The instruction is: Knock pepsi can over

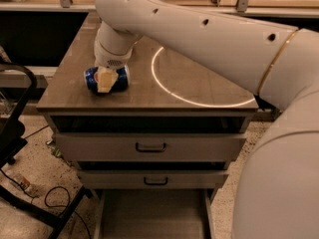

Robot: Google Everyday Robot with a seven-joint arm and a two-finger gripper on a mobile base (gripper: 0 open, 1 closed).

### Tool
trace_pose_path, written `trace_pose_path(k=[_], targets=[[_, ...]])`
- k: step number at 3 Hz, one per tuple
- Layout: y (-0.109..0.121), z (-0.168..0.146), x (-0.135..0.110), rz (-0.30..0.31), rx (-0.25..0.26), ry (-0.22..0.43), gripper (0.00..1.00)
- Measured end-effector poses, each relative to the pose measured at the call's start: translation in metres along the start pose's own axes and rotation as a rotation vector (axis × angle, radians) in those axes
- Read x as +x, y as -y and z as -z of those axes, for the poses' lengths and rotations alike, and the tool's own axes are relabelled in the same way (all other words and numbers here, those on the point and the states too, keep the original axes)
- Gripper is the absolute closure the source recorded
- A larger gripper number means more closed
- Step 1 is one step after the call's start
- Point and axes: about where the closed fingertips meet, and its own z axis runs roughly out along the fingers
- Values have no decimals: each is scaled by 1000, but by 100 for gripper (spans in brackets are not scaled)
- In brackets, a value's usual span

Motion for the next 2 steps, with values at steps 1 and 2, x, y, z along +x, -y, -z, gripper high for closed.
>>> trace_pose_path(k=[1,2], targets=[[-1,-4,-2,-2,-7,11,80],[-1,-4,-2,-2,-7,11,57]])
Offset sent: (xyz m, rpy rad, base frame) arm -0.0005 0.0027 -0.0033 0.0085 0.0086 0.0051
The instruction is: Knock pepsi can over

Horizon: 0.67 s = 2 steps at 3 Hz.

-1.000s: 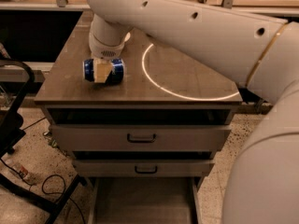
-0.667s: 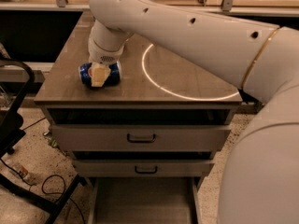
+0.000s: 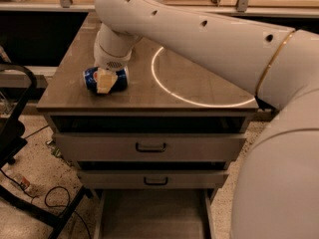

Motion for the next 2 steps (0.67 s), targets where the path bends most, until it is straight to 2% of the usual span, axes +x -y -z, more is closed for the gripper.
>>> trace_pose_path(k=[2], targets=[[-2,-2,-1,2,-4,0,10]])
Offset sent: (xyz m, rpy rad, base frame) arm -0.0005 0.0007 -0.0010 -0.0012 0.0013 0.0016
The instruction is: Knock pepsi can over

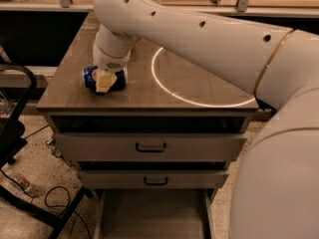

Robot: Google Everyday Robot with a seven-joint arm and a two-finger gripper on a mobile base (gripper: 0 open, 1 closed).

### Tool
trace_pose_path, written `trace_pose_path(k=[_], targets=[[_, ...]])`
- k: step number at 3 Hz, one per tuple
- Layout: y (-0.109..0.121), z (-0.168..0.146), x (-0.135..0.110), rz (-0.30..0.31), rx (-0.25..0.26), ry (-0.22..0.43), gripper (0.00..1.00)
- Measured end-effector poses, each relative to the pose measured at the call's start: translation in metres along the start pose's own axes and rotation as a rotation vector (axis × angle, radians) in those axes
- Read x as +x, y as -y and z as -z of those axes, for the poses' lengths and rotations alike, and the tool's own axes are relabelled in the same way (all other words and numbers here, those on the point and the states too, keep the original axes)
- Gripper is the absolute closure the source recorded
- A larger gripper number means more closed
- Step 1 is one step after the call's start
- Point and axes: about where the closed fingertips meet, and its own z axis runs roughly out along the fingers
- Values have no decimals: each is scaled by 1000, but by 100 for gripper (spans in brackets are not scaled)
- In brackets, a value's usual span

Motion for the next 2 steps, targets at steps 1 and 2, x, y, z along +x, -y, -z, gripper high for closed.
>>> trace_pose_path(k=[1,2], targets=[[0,0,-1,1,-2,0,0],[0,0,-1,1,-2,0,0]])
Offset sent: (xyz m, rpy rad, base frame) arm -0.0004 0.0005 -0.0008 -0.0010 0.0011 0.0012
